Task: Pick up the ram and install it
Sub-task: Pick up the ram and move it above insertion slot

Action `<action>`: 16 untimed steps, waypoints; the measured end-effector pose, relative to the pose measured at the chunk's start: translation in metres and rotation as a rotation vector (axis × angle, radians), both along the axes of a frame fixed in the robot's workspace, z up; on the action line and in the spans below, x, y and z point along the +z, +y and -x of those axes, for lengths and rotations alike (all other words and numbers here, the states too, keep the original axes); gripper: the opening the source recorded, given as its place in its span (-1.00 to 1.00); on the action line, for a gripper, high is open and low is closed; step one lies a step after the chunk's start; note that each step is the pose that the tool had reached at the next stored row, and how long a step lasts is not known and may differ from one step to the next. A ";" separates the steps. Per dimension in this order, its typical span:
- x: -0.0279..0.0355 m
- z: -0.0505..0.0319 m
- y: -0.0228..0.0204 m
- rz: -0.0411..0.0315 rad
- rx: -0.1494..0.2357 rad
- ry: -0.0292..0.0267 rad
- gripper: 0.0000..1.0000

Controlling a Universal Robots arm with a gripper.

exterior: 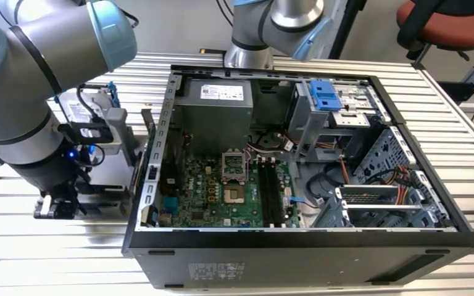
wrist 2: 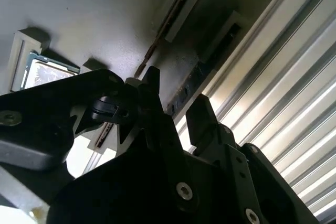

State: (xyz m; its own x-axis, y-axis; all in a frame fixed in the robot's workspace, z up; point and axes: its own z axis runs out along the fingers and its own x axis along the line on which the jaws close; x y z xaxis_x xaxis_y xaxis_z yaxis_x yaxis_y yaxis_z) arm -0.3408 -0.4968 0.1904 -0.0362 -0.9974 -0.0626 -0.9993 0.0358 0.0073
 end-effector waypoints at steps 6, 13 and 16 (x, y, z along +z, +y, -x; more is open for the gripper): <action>0.0001 0.0000 0.0000 0.0002 0.000 0.0001 1.00; -0.0001 -0.0008 -0.0036 0.0001 -0.001 0.0067 1.00; -0.0001 -0.0007 -0.0022 0.0001 -0.003 0.0069 1.00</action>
